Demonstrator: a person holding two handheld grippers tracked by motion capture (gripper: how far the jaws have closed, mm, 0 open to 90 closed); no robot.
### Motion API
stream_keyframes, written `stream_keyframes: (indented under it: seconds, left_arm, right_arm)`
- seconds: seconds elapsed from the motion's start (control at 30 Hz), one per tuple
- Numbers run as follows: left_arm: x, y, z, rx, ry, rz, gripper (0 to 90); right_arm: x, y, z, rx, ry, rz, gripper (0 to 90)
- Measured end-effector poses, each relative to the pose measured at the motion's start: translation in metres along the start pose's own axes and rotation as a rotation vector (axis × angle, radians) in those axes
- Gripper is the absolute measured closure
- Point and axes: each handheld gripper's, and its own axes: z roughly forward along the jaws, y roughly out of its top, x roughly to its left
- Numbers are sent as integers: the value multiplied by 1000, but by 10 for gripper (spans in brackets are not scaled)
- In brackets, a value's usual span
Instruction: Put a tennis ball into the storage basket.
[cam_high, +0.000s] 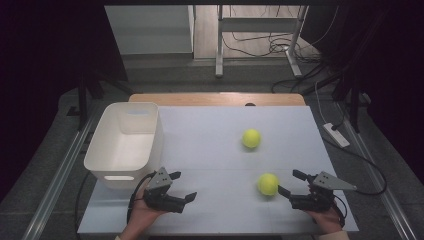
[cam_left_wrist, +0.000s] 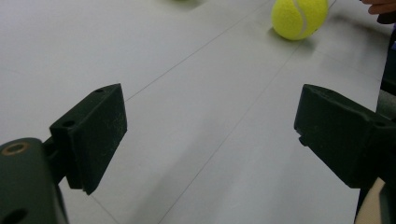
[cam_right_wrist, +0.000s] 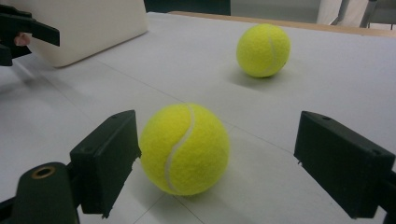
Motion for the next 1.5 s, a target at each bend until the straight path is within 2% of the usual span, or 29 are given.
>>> stream_keyframes:
  seconds: [0.17, 0.47, 1.17, 1.33, 1.5]
  left_arm:
    - [-1, 8, 5, 5, -8, -15, 108]
    - [-2, 20, 14, 15, -16, -7, 108]
    - [-5, 65, 32, 7, -33, 20, 109]
    - [-3, 74, 37, 4, -44, 15, 110]
    - [1, 80, 46, 23, -53, 14, 109]
  right_arm:
    - [1, 0, -1, 3, 4, -9, 141]
    - [1, -1, 0, 4, 5, -12, 141]
    - [1, -1, -1, -3, 5, -15, 142]
    - [1, -1, -2, -2, 3, -12, 142]
    - [0, -1, -2, -4, 0, -9, 142]
